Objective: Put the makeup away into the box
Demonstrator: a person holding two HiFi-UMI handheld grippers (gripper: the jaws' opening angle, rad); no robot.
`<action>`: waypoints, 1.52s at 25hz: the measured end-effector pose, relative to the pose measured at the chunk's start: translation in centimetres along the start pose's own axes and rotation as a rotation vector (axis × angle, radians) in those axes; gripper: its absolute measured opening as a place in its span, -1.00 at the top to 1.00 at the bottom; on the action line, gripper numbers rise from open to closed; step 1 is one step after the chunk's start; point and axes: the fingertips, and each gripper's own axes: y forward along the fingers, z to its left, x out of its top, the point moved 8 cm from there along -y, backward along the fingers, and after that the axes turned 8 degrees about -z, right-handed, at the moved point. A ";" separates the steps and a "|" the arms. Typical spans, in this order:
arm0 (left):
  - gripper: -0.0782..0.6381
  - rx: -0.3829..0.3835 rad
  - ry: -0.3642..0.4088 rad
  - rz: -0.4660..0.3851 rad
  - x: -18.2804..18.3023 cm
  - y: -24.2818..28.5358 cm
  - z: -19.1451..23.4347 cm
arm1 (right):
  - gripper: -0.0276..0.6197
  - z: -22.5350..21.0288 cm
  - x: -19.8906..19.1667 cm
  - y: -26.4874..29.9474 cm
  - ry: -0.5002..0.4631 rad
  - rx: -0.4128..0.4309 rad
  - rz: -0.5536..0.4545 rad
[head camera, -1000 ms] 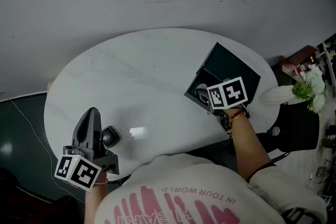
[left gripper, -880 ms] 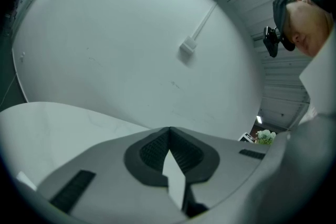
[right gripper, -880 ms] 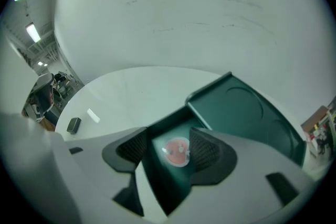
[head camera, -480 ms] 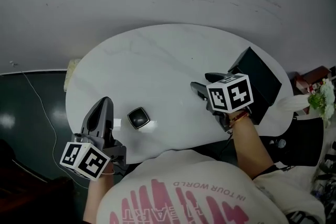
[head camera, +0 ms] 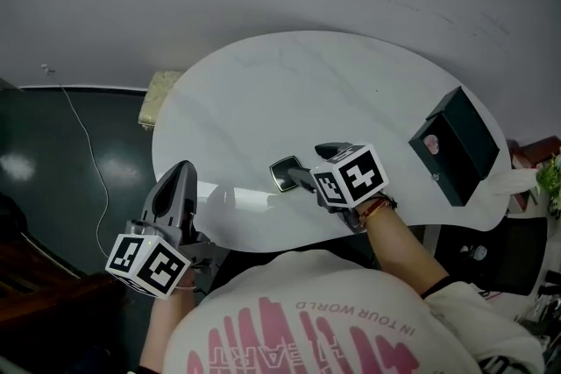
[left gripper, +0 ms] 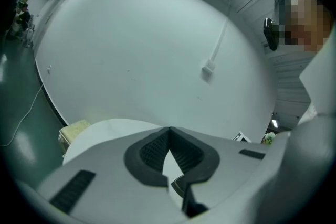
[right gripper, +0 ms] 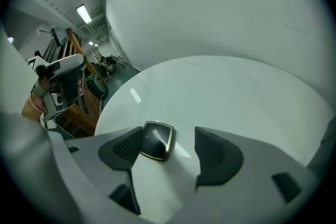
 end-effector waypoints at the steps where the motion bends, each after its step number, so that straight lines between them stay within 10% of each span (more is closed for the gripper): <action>1: 0.78 -0.002 0.001 0.002 0.1 -0.4 0.4 | -0.10 0.7 -0.2 0.7 -0.002 0.004 0.008; 9: 0.78 -0.008 -0.001 0.004 0.7 -2.9 3.0 | -0.33 4.1 -1.2 4.0 -0.049 -0.050 0.050; 20: 0.78 -0.053 0.004 0.019 1.2 -3.6 4.5 | -0.15 4.6 -2.5 5.1 -0.069 -0.193 0.047; 38: 0.78 -0.454 -0.007 0.240 -3.5 6.4 -5.5 | -0.12 0.1 -9.7 -6.9 0.338 -0.379 -0.104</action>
